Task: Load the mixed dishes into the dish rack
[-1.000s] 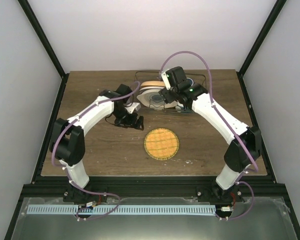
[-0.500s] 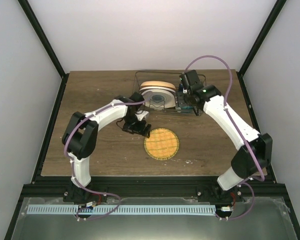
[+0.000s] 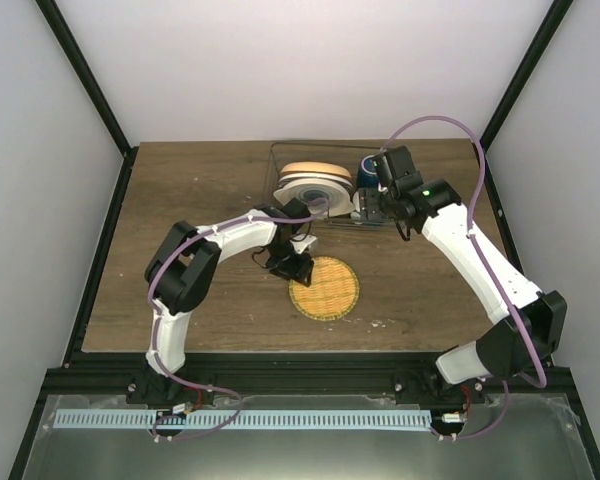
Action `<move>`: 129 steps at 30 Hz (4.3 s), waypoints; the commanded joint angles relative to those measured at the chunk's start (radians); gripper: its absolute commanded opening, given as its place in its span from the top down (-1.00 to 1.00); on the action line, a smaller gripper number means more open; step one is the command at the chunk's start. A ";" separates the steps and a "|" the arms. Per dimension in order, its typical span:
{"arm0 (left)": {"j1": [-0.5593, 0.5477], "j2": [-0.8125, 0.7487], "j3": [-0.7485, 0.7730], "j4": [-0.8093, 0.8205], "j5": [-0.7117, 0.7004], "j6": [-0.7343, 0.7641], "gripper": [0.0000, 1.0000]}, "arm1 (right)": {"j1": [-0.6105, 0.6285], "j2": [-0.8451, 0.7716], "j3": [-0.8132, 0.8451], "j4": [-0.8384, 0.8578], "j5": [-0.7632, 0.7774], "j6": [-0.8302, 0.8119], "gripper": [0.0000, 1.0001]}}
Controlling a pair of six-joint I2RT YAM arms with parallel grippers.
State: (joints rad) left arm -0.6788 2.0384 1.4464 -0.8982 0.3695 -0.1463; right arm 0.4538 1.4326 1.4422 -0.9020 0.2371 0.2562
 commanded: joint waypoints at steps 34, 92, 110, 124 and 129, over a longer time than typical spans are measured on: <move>0.287 -0.448 0.164 -0.132 0.216 -0.032 1.00 | -0.063 0.028 -0.112 0.294 -0.706 -0.132 -0.91; 0.621 -0.470 0.060 -0.054 -0.243 -0.099 -1.00 | 0.233 -0.083 -0.119 0.505 0.040 -0.937 0.99; 0.623 -0.483 0.015 0.003 -0.225 -0.094 -1.00 | 0.283 -0.007 -0.232 0.614 0.113 -1.167 0.99; 0.633 -0.465 0.019 0.008 -0.209 -0.086 -1.00 | 0.283 0.028 -0.300 0.778 0.173 -1.296 0.99; 0.636 -0.454 0.023 0.007 -0.208 -0.085 -1.00 | 0.283 0.054 -0.289 0.776 0.155 -1.308 0.99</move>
State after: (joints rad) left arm -0.0502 1.5684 1.4693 -0.9066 0.1486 -0.2386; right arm 0.7284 1.4685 1.1408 -0.1921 0.3866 -1.0264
